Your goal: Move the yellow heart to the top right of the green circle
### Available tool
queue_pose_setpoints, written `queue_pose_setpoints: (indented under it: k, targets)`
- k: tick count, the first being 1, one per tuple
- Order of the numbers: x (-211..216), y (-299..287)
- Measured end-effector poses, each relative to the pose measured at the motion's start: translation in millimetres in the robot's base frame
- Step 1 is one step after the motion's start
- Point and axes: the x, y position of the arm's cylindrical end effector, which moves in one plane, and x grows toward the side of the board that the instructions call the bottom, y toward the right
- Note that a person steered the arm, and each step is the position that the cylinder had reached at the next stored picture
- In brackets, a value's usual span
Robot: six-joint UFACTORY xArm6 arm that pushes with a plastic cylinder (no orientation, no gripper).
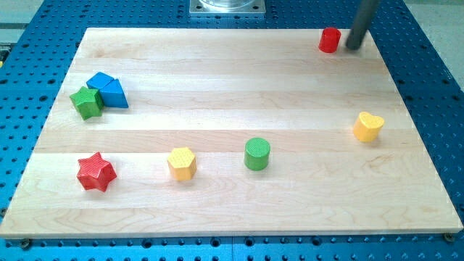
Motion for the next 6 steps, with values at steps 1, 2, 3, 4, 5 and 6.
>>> queue_pose_setpoints:
  k: [1,2,3,4,5,6]
  targets:
    - [4,-131]
    - [40,-93]
    - [24,-92]
    - [59,-69]
    - [144,18]
    - [188,86]
